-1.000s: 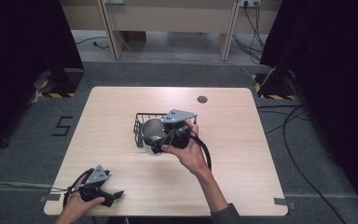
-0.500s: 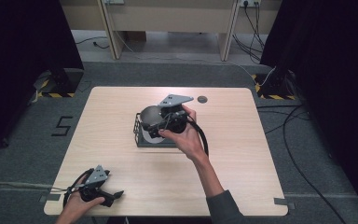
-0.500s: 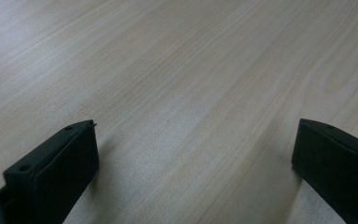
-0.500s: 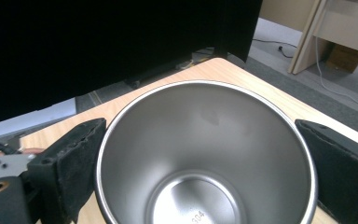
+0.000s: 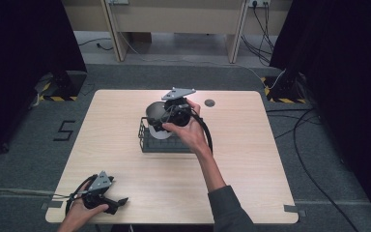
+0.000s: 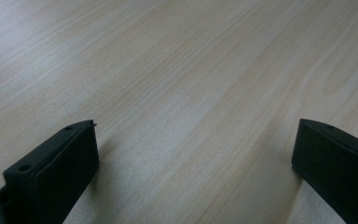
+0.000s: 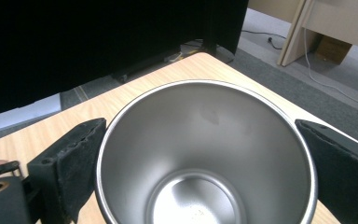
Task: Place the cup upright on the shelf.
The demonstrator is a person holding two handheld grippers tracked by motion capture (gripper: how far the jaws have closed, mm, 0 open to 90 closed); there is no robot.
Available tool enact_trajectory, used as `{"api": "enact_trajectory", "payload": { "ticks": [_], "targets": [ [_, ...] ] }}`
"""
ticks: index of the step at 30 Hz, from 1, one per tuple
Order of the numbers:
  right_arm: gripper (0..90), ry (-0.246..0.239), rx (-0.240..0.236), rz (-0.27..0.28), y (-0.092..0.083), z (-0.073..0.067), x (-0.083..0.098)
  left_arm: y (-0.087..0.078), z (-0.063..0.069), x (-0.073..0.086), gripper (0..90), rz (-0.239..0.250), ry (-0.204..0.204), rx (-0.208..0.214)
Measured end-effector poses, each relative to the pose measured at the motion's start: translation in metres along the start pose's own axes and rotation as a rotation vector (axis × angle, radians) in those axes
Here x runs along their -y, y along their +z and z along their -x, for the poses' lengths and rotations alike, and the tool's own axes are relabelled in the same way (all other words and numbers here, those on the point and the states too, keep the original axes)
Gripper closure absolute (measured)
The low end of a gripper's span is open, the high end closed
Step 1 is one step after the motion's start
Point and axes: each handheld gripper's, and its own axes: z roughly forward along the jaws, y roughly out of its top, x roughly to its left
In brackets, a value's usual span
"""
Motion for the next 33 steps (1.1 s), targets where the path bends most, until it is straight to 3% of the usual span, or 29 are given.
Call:
{"api": "enact_trajectory", "payload": {
  "ticks": [12,33],
  "targets": [
    [6.2,0.022,0.028,-0.035,0.024,0.022,0.006,0.0,0.0,0.0,0.0,-0.002,0.0,0.001],
    [6.1,0.07,0.015,-0.108,0.048,0.032,0.027,0.0,0.0,0.0,0.0,-0.001,0.001,0.001]
  ]
}}
